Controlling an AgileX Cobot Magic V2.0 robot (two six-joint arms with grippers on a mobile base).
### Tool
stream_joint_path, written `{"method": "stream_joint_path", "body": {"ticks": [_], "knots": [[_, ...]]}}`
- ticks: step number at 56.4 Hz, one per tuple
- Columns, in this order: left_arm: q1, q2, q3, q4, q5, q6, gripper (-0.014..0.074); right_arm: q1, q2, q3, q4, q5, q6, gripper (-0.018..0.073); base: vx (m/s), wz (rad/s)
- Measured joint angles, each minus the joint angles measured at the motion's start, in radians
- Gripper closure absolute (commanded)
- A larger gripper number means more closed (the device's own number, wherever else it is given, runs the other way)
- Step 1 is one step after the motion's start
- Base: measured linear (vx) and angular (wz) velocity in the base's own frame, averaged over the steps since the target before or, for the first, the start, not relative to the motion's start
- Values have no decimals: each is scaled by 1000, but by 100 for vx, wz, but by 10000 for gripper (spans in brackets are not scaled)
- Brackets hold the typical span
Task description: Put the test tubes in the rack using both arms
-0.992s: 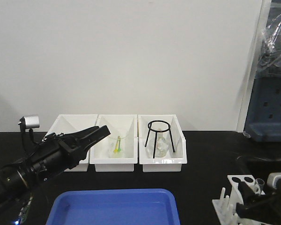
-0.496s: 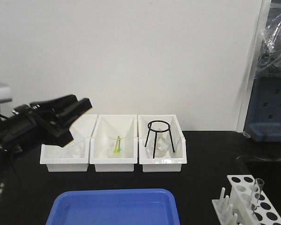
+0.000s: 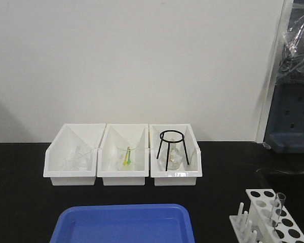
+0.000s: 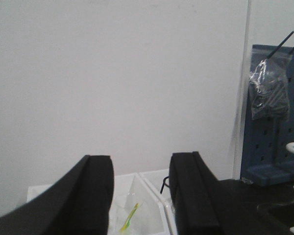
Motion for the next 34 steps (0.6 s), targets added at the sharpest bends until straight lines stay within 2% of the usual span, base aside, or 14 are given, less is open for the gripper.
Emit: {"method": "stream_joint_path", "body": {"ticks": [17, 34], "knots": [[3, -97, 122, -3, 32, 1, 179, 0, 0, 0, 0, 0, 0, 16, 0, 0], [3, -97, 137, -7, 69, 1, 195, 0, 0, 0, 0, 0, 0, 16, 0, 0]]}}
